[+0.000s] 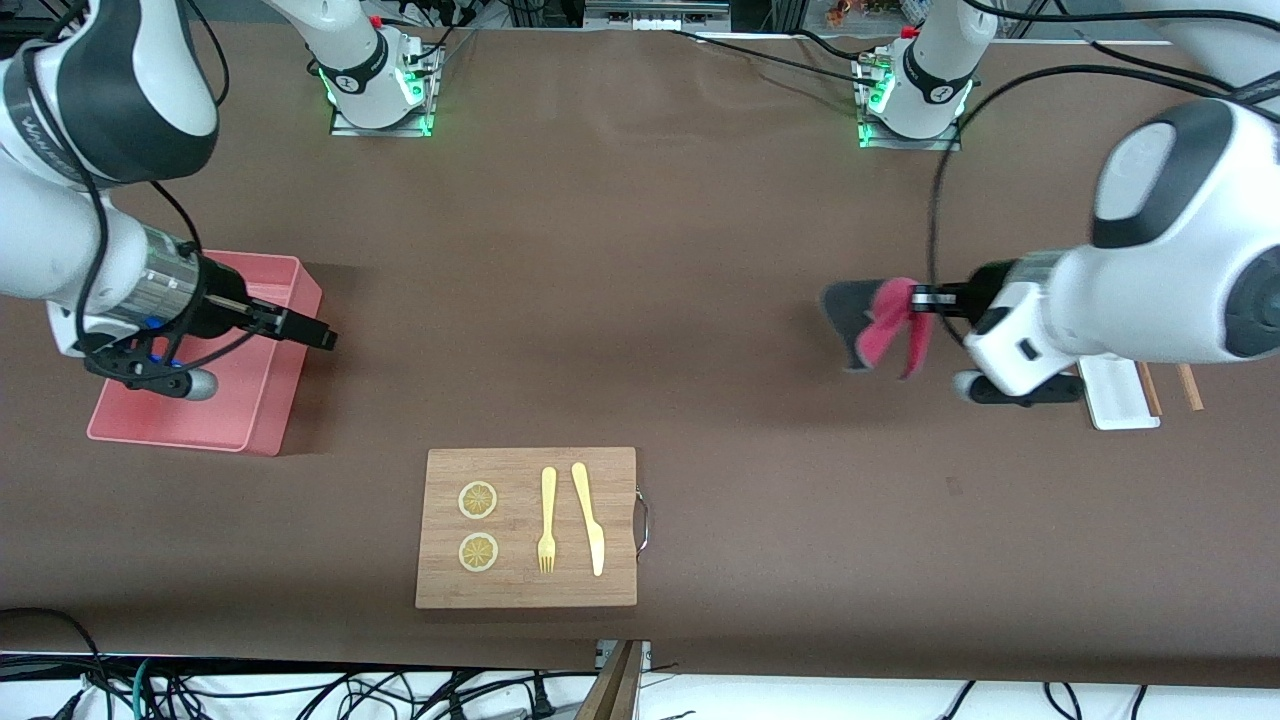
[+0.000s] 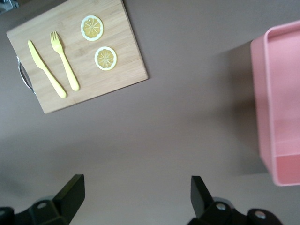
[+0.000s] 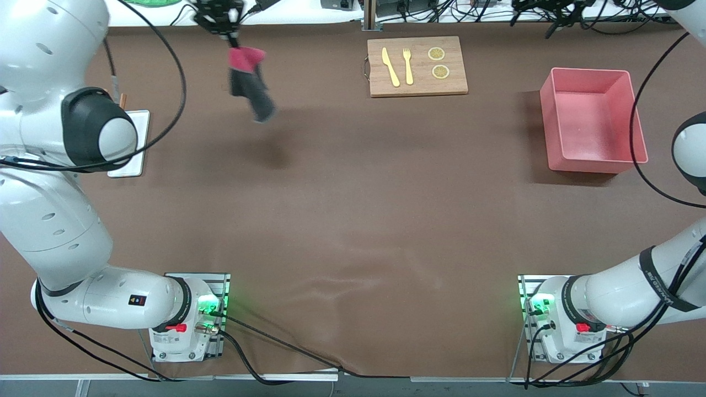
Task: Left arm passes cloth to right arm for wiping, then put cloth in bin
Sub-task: 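Lift the cloth with the left gripper and carry it toward the table middle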
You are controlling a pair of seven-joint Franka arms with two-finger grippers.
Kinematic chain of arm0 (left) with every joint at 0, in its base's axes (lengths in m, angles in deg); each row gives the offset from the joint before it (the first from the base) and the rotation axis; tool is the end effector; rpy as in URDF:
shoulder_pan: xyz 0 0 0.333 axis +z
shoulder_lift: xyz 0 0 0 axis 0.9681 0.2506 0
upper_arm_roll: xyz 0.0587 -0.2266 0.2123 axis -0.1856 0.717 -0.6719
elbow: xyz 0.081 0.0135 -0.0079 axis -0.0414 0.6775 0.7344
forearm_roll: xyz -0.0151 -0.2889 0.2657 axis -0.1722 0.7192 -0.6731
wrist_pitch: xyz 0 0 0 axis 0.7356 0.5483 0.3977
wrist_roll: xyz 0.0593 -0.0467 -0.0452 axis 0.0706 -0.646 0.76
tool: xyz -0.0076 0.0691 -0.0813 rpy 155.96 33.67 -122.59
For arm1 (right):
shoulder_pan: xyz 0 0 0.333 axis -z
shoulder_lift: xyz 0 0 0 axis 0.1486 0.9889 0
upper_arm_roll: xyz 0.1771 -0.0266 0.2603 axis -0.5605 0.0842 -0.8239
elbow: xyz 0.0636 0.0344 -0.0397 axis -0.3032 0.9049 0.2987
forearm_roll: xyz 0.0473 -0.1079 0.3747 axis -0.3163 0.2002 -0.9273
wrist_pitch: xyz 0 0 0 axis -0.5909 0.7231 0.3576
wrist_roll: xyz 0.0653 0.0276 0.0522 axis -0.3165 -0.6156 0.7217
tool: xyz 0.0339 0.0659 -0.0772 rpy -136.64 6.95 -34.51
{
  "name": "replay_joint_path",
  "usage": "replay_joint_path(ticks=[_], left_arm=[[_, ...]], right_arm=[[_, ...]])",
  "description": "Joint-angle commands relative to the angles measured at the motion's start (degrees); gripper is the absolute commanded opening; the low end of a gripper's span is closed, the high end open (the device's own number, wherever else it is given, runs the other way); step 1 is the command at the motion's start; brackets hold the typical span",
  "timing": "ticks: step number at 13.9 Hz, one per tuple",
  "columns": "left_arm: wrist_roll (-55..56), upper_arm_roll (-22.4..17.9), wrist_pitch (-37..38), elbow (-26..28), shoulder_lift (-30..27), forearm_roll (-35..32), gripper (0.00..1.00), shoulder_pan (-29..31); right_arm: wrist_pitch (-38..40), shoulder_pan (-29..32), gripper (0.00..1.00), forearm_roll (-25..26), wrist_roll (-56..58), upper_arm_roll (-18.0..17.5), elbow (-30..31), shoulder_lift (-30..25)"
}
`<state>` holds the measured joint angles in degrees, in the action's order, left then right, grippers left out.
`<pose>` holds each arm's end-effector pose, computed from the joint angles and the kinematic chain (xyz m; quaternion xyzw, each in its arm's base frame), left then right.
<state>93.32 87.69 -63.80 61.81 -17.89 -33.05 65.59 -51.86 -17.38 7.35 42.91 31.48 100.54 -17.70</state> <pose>0.6357 -0.1942 0.5217 0.9706 0.0571 -0.2050 0.1124 0.6351 0.1226 0.5125 -0.9803 0.1636 0.0550 0.0964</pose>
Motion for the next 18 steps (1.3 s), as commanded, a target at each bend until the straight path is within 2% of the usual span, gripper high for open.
replay_joint_path(ticks=[1, 7, 13, 15, 18], left_arm=[[10.12, -1.11, -3.21, -1.97, 1.83, 4.98, 0.0, -5.73], [28.22, -1.11, -12.25, -1.79, 3.5, 22.82, 0.0, -9.88], [38.94, -1.11, -24.29, -1.53, 5.26, 31.44, 0.0, -14.79], [43.26, -1.11, -27.55, -1.53, 5.61, 31.99, 0.0, -16.2], [44.16, -1.11, -29.32, -1.61, 5.79, 32.08, 0.0, -17.08]], right_arm=[[-2.67, -2.58, 1.0, -2.14, -8.12, 0.24, -0.84, 1.45], [-10.67, -8.29, 1.0, -4.16, -23.16, 0.24, -0.84, 4.61], [-13.75, -12.16, 1.0, -5.74, -34.06, 0.24, -0.84, 7.25], [-15.15, -13.39, 1.0, -6.88, -37.75, 0.24, -0.84, 7.61], [-14.9, -14.27, 1.0, -9.87, -40.66, 0.24, -0.84, 8.13]])
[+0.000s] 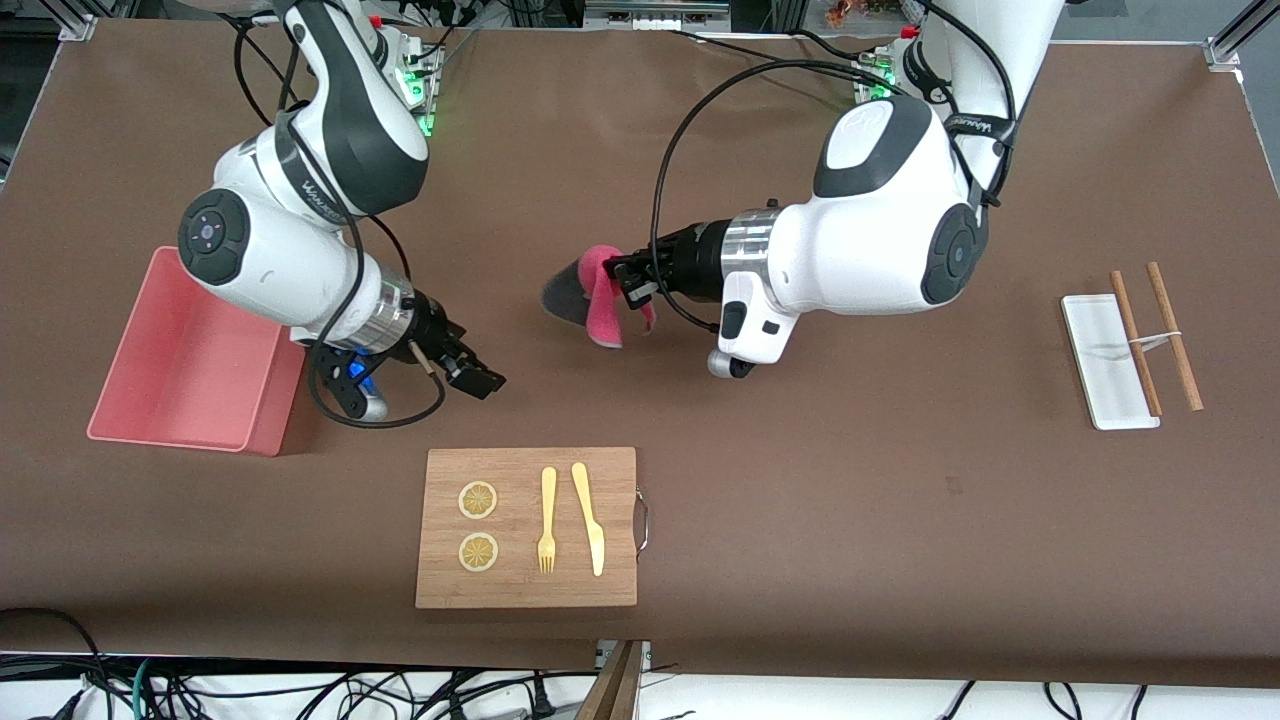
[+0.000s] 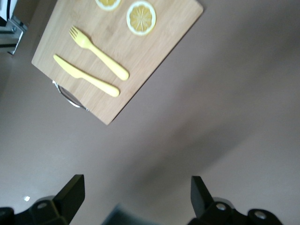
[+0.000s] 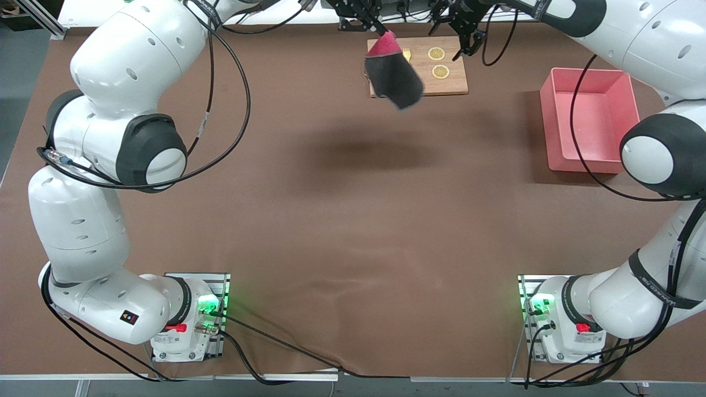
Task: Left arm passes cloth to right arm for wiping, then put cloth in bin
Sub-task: 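Hold out the cloth with the left gripper while the right gripper grasps it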
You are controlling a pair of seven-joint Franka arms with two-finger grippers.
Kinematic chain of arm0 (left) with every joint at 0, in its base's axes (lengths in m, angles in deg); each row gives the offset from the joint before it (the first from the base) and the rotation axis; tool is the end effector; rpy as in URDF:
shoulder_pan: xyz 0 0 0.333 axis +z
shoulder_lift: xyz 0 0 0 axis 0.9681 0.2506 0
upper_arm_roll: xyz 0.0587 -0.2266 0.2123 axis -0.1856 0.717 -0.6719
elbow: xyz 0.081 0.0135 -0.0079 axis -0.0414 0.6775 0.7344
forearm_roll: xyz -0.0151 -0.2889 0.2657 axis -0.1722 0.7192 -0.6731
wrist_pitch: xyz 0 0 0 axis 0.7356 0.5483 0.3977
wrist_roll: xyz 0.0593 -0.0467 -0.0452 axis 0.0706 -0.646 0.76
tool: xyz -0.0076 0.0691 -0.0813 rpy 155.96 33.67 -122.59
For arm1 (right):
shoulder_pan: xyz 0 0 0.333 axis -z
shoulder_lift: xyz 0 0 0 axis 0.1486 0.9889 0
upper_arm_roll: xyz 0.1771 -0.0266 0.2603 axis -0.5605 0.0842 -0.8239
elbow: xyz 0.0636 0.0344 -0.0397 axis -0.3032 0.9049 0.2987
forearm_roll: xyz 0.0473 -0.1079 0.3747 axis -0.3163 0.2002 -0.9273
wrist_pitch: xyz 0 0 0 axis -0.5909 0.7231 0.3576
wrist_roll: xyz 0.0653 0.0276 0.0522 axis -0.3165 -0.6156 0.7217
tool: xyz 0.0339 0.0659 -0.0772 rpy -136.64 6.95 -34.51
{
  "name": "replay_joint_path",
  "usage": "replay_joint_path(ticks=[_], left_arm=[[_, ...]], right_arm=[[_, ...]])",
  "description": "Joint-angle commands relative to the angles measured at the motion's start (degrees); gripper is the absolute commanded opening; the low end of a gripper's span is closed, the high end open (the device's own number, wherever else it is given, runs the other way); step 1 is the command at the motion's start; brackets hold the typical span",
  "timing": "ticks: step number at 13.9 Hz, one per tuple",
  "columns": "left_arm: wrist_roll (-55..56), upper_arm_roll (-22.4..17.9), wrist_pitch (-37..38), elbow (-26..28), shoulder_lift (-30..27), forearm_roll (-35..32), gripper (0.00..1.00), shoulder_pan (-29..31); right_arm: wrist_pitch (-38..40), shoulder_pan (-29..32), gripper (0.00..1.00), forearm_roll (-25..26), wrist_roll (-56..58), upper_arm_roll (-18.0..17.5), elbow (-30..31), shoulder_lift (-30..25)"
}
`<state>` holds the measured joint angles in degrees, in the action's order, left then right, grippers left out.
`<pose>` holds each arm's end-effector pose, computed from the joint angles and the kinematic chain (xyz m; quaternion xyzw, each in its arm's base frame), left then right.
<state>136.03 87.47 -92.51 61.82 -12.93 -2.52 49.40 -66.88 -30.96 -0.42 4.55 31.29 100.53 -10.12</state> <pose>0.6111 -0.4195 0.5229 0.8364 0.3423 -0.2913 0.3138 0.6310 0.2900 0.4491 -0.8973 0.4068 0.0856 0.1489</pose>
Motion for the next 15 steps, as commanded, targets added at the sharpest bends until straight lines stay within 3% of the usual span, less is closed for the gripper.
replay_joint_path(ticks=[1, 4, 7, 15], left_arm=[[1.53, -0.88, -1.14, -1.53, 0.83, 1.55, 0.0, -0.99], [3.9, -0.88, -1.93, -1.53, 0.83, 1.46, 0.0, -1.43], [3.99, -0.88, -2.02, -1.62, 0.83, 1.55, 0.0, -1.43], [3.81, -0.97, -2.02, -1.62, 0.83, 1.46, 0.0, -1.34]], right_arm=[[0.38, -1.3, 1.0, -2.62, -3.35, 0.43, -0.74, 0.47], [0.82, -2.62, 1.0, -2.71, -6.87, 0.34, -0.39, 0.73], [6.17, -3.51, 1.0, -2.72, -7.31, 0.34, -0.39, 0.73], [12.42, -4.03, 1.0, -12.02, -10.13, 0.34, -0.3, 2.05]])
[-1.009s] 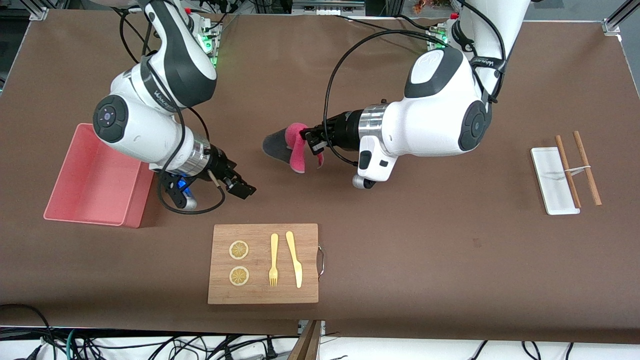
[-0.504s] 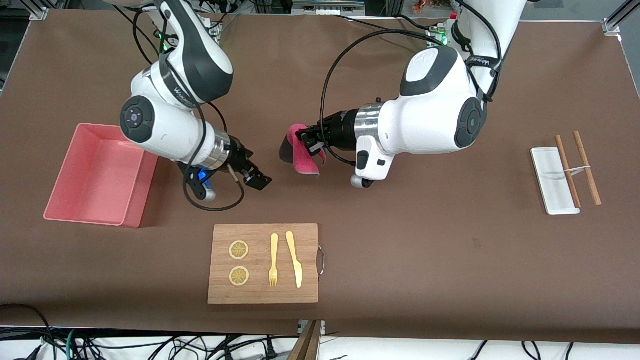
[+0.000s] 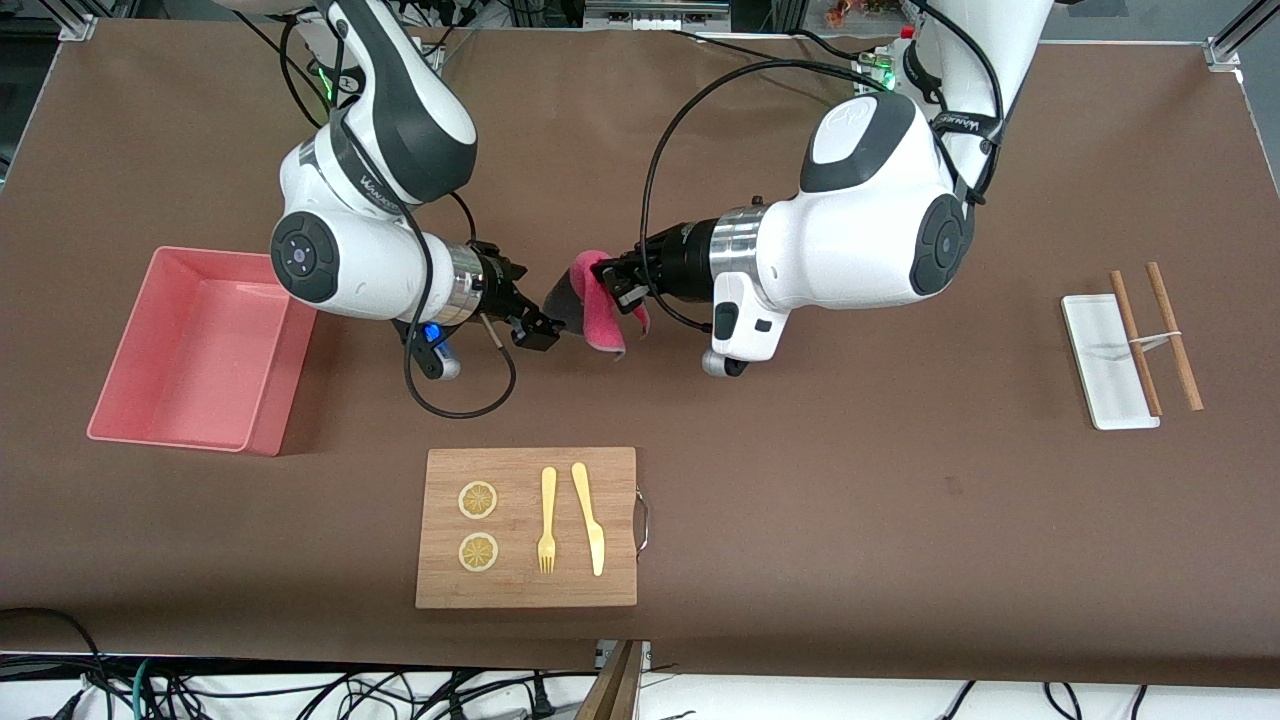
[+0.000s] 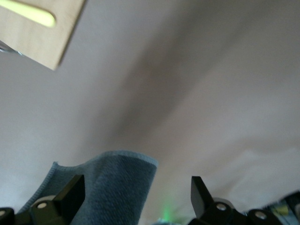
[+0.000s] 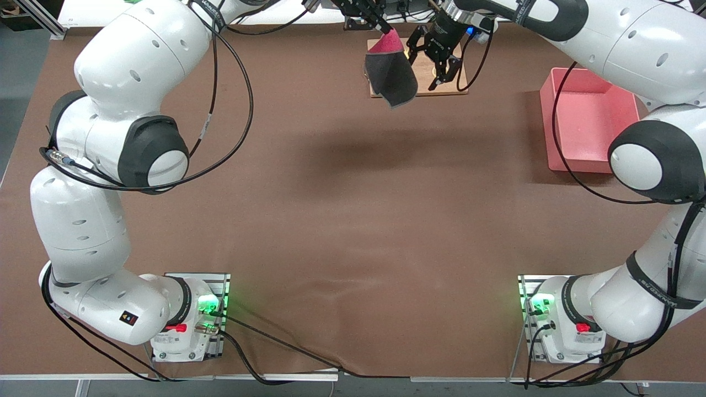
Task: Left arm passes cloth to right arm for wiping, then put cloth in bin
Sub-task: 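Hold out the cloth with the left gripper while the right gripper grasps it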
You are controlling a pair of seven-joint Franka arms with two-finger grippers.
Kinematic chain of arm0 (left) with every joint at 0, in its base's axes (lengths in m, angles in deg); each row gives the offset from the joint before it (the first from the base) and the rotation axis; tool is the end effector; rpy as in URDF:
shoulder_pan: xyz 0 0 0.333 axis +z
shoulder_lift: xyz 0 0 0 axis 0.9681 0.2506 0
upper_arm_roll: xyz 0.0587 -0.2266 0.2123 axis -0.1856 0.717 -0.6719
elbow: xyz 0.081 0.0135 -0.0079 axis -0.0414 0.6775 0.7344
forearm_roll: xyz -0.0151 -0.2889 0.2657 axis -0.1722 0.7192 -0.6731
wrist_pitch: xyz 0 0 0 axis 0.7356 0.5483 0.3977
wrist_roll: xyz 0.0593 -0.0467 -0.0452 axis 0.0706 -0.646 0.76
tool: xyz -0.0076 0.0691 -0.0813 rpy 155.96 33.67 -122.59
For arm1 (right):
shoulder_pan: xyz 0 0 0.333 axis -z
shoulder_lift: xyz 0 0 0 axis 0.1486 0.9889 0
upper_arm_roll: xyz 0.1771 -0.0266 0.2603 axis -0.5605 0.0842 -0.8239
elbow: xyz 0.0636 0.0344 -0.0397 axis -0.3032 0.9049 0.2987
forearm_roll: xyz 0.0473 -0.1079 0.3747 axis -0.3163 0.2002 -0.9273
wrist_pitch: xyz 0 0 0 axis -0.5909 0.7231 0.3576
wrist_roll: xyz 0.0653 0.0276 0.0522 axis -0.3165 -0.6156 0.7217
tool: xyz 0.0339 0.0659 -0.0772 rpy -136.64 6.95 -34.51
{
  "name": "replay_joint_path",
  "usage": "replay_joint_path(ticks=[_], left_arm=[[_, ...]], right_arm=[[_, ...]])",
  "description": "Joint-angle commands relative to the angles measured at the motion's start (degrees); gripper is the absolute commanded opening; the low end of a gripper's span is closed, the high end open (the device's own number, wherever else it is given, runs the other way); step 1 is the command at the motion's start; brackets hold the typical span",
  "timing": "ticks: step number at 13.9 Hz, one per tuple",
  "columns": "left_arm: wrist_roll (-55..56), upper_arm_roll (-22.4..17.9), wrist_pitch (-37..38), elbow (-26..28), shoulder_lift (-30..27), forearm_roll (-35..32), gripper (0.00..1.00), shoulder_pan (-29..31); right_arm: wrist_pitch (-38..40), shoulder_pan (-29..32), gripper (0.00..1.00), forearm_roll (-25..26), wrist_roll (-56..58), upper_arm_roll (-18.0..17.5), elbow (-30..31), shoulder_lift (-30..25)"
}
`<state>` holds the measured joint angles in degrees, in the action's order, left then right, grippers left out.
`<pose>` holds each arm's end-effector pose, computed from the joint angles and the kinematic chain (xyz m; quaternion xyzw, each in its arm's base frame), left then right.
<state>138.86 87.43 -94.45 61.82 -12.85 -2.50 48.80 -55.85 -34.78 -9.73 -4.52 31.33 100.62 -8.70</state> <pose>0.6113 -0.4249 0.5239 0.8262 0.3656 -0.2902 0.3155 0.5867 0.3420 0.4219 -0.8570 0.4472 0.2320 0.1086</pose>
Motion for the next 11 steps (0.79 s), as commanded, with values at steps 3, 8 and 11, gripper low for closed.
replay_joint_path(ticks=[3, 8, 11], left_arm=[[0.99, -0.93, -0.08, -1.62, 0.75, 1.35, 0.0, -0.65], [0.9, -0.93, 0.01, -1.62, 0.75, 1.35, 0.0, -0.56], [0.9, -0.93, 0.01, -1.62, 0.75, 1.44, 0.0, -0.38]], right_arm=[[0.79, -0.22, 1.0, -5.44, -2.99, 0.39, -0.48, 1.86], [0.96, 0.13, 0.26, -10.27, -5.01, 0.48, -0.48, 2.92], [0.52, 0.31, 0.0, -13.97, -5.19, 0.56, -0.84, 3.88]])
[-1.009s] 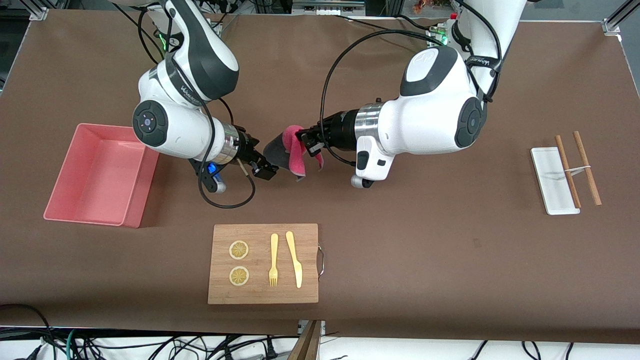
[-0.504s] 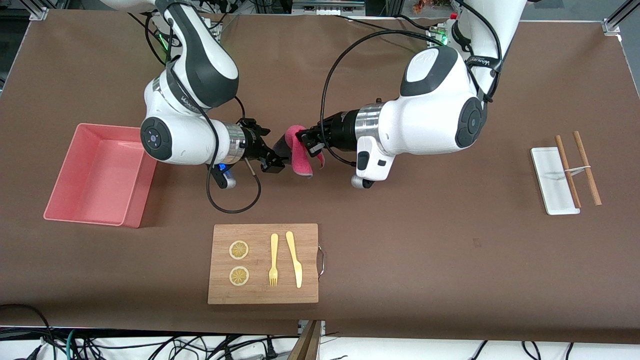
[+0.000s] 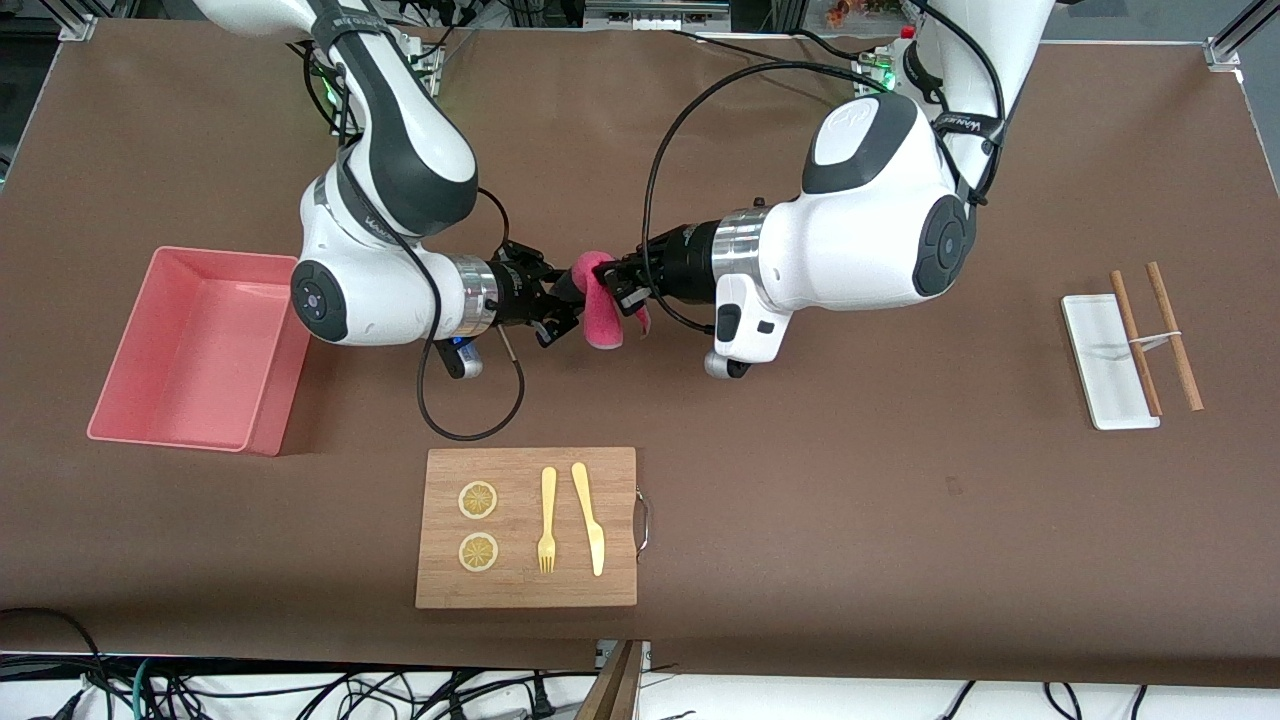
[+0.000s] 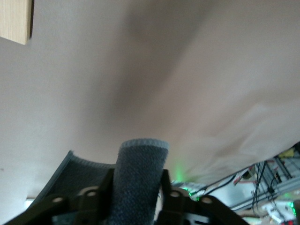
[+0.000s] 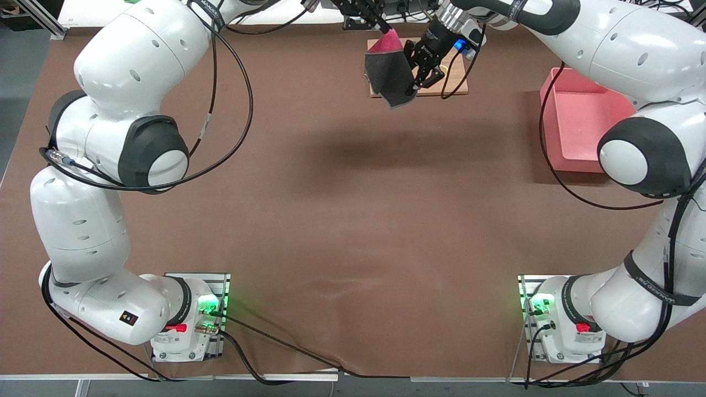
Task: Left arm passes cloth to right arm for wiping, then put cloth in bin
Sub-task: 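Hold out the cloth with the left gripper while the right gripper grasps it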
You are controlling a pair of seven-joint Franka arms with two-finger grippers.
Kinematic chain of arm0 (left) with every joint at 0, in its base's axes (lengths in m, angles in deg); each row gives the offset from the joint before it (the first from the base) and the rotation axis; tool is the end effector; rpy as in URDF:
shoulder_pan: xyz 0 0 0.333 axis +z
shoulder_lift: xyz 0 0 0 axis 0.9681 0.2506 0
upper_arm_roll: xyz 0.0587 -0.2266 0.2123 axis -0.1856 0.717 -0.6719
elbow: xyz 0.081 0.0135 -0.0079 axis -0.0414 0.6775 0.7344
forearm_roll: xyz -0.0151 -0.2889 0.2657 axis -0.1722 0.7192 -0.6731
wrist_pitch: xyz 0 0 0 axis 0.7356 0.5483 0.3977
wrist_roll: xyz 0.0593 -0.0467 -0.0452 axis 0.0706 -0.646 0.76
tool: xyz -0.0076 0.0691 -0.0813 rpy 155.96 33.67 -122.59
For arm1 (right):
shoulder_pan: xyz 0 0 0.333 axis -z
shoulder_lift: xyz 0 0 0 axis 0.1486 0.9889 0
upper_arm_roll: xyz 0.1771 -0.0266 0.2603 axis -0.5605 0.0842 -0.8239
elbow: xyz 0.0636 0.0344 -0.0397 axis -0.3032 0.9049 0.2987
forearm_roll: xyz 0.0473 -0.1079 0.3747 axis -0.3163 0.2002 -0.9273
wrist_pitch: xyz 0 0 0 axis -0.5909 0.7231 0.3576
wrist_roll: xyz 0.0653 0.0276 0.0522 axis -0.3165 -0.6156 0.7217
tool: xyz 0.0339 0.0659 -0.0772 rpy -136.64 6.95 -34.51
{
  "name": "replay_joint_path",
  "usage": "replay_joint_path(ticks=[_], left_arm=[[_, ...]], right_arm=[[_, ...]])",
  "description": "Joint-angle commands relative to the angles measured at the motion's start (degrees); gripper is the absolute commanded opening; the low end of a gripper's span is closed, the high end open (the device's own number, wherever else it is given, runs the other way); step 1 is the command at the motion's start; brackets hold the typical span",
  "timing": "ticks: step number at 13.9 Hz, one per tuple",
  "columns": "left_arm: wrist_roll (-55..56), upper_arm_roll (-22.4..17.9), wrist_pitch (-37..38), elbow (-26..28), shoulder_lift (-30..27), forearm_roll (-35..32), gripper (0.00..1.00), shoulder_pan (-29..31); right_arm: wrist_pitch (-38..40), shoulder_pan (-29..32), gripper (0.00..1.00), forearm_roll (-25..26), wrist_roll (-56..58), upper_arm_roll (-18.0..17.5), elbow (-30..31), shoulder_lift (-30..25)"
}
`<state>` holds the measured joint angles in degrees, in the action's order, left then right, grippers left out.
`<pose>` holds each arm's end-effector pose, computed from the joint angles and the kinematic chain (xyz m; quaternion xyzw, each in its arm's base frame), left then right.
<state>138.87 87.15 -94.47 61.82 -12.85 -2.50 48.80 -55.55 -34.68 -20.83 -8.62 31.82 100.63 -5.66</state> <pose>0.6128 -0.4229 0.5236 0.8260 0.3676 -0.2885 0.3154 0.5898 0.3524 0.3942 -0.7958 0.4982 0.3173 0.1337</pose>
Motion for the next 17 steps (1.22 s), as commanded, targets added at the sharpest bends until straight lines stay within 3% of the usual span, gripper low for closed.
replay_joint_path(ticks=[1, 3, 4, 7, 8, 13, 17], left_arm=[[0.9, -0.65, 0.02, -1.62, 0.66, 1.44, 0.0, -0.39], [0.81, -0.65, 0.02, -1.53, 0.65, 1.44, 0.0, -0.21], [0.81, -0.65, 0.11, -1.53, 0.65, 1.44, 0.09, -0.21], [0.72, -0.74, 0.2, -1.36, 0.57, 0.92, 0.65, -0.03], [0.55, -1.08, 0.2, -1.36, 0.39, 0.56, 1.0, -0.03], [0.19, -1.09, 1.16, -1.36, 0.04, -1.02, 1.0, 1.8], [-1.91, -1.09, 4.68, -1.36, -0.05, -1.02, 1.0, 3.57]], right_arm=[[0.13, 0.12, 0.0, -3.13, -1.18, -0.01, -0.85, 0.93], [-0.57, 0.04, 0.0, -3.13, -1.53, 0.08, -0.94, 1.02], [-0.57, 0.04, 0.0, -3.13, -1.44, 0.08, -0.94, 1.02], [-0.57, 0.12, 0.0, -2.96, -1.44, 0.08, -1.02, 1.02], [-0.57, 0.12, 0.0, -2.87, -1.36, 0.08, -1.02, 1.02], [-0.22, 0.21, 0.0, -1.73, 2.4, 0.34, -1.02, 1.19], [0.31, -0.31, 0.0, 6.42, 8.3, 0.34, -0.94, 1.98]])
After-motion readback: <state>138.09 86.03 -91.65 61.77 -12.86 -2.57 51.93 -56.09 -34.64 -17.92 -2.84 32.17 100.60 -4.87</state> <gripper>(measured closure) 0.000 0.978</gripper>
